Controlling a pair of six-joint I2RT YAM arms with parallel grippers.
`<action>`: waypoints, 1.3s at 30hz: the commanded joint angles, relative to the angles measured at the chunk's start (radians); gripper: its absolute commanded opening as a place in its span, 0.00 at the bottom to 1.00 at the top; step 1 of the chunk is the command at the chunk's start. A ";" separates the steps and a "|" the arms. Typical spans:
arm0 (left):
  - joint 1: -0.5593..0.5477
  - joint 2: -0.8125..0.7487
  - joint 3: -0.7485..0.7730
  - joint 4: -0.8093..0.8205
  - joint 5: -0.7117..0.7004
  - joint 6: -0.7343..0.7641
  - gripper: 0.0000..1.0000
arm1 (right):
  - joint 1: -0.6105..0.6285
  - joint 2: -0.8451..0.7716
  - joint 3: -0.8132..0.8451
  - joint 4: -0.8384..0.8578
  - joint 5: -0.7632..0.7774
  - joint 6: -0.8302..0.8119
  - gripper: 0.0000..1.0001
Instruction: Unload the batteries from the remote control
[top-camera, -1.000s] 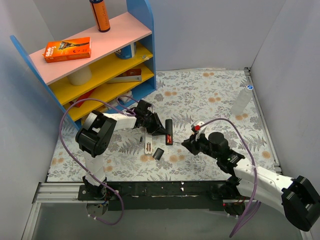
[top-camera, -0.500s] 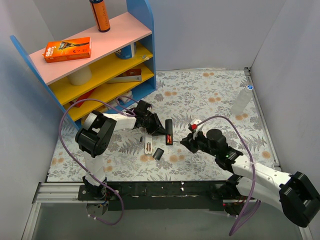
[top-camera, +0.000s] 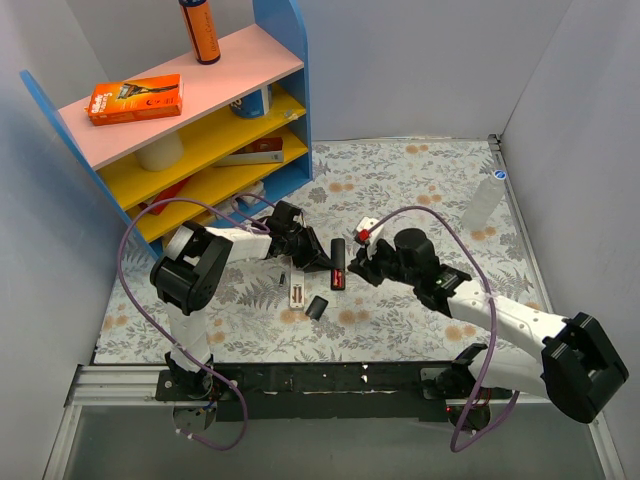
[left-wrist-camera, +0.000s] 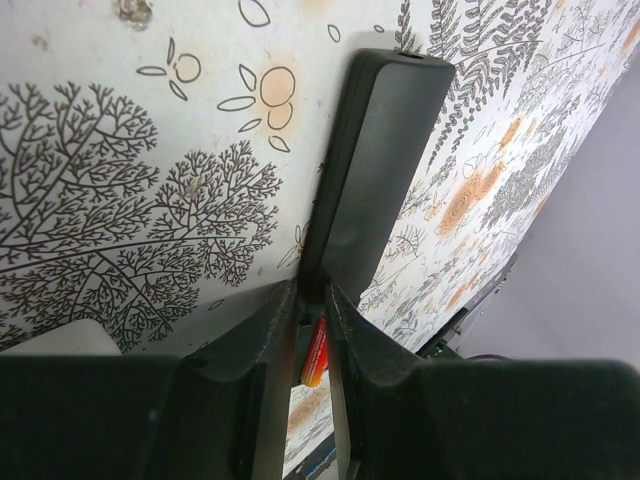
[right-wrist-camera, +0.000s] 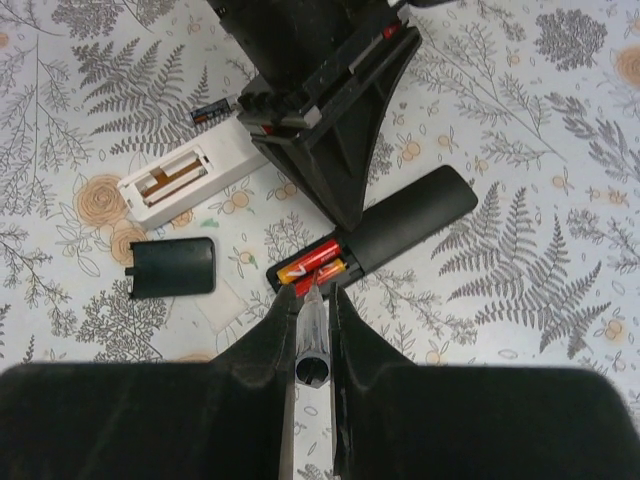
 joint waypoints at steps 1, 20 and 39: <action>-0.012 0.047 -0.067 -0.180 -0.096 0.044 0.18 | 0.019 0.053 0.135 -0.025 -0.072 -0.055 0.01; -0.012 0.041 -0.066 -0.189 -0.099 0.047 0.23 | 0.046 -0.062 -0.036 0.071 0.066 -0.003 0.01; -0.011 0.044 -0.049 -0.206 -0.121 0.059 0.22 | 0.045 -0.211 -0.026 -0.034 0.161 0.065 0.01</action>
